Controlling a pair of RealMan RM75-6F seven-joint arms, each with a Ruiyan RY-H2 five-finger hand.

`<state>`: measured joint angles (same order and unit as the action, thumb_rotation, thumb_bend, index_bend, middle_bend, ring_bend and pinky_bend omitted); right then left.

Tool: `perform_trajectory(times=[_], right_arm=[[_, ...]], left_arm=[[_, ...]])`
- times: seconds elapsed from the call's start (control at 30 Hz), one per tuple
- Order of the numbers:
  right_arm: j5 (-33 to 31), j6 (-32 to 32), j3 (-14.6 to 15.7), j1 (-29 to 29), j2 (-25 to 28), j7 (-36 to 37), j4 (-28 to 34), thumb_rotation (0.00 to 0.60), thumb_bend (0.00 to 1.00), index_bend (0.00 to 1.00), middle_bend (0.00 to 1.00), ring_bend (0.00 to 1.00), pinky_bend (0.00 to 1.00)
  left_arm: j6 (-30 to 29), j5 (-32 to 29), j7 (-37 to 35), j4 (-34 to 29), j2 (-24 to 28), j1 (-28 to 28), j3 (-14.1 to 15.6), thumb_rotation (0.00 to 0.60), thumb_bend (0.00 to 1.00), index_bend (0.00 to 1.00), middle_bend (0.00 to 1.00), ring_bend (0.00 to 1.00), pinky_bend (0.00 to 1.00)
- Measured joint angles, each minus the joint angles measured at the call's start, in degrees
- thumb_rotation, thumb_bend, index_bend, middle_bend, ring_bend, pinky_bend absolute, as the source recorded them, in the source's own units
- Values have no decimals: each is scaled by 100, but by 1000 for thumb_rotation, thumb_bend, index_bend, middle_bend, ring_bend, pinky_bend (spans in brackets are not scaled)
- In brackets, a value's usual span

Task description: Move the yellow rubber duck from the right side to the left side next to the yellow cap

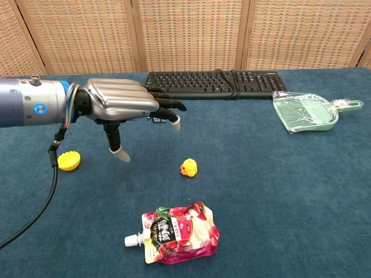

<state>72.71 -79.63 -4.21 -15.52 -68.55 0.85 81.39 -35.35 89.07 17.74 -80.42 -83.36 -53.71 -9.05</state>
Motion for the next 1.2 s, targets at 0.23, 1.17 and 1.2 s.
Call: perform_trajectory(times=[0.23,1.17,1.2], right_arm=[[11,1,-118,77,20,69,-34,600,0,0,0,0,0],[76,202,-383,218,35,129,-71,600,0,0,0,0,0],[77,203,-387,220,36,131,-71,600,0,0,0,0,0]], left_arm=[[245,-274,172,568,-592,-342,-19,600,126,280,0,0,0],[273,-643,151,1676,-1743,-1030,188,600,298,410,0,0,0],[269,-656,156,1680,-1750,-1035,191,600,299,421,0,0,0]])
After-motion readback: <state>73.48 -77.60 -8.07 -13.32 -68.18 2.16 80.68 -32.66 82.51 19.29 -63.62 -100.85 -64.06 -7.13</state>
